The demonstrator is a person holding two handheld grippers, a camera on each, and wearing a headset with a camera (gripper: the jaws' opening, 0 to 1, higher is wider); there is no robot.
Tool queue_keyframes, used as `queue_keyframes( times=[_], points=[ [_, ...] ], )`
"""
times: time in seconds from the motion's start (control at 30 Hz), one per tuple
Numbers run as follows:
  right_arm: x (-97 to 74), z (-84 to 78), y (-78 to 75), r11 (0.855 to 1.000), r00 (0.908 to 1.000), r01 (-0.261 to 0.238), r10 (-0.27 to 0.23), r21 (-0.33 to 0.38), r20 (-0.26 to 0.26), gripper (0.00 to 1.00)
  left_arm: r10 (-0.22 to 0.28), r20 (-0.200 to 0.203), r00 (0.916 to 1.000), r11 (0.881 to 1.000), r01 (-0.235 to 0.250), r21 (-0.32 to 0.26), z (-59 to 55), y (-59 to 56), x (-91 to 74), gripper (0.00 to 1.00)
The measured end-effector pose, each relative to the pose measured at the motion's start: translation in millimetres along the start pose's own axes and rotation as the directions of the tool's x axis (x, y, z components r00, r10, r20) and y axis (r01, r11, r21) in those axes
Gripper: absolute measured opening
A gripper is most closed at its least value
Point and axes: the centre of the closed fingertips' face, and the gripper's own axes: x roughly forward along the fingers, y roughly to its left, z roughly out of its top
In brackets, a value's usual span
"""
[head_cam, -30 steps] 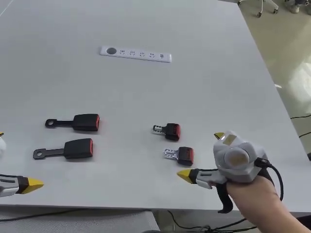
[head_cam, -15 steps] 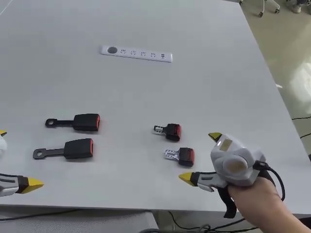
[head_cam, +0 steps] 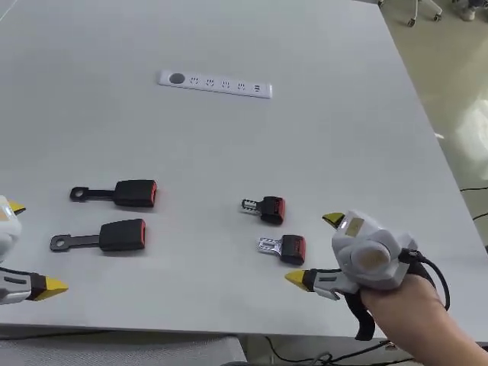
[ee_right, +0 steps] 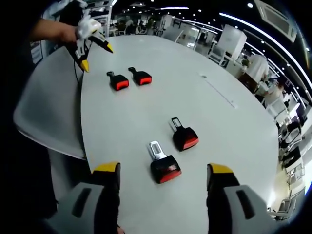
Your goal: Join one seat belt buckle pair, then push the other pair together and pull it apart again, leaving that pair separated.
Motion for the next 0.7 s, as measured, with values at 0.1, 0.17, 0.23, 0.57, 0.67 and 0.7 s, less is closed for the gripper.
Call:
queue_keyframes(
  times=[0.1, 0.17, 0.23, 0.57, 0.67, 0.7],
  points=[
    [3.2, 1.0, 0.0, 0.999, 0.9997, -0.024, 0.024, -0.027, -0.003, 0.68, -0.018, -0.003, 0.9998, 0.999, 0.018, 0.026, 2.0, -0.6, 7.5, 0.84],
    [5.5, 1.7, 0.9, 0.997, 0.9988, -0.048, 0.048, -0.053, -0.004, 0.66, -0.035, -0.003, 0.9994, 0.998, 0.035, 0.055, 4.7, -1.8, 12.7, 0.84],
    [8.6, 0.1, 1.0, 0.995, 0.9977, -0.068, 0.067, -0.074, -0.013, 0.61, -0.062, 0.005, 0.9981, 0.994, 0.061, 0.087, 8.6, -4.9, 17.4, 0.83],
    [24.0, -16.8, -0.5, 0.980, 0.9870, -0.149, 0.140, -0.128, -0.080, 0.49, -0.114, -0.027, 0.9931, 0.983, 0.117, 0.143, 11.8, -3.1, 37.3, 0.61],
    [31.5, -25.8, 0.8, 0.976, 0.9790, -0.182, 0.169, -0.120, -0.115, 0.46, -0.127, -0.032, 0.9913, 0.978, 0.131, 0.161, 16.0, -4.5, 43.7, 0.58],
    [33.2, -26.3, 0.6, 0.975, 0.9786, -0.184, 0.169, -0.126, -0.118, 0.46, -0.138, -0.035, 0.9898, 0.976, 0.142, 0.166, 18.1, -6.1, 46.4, 0.56]
  ],
)
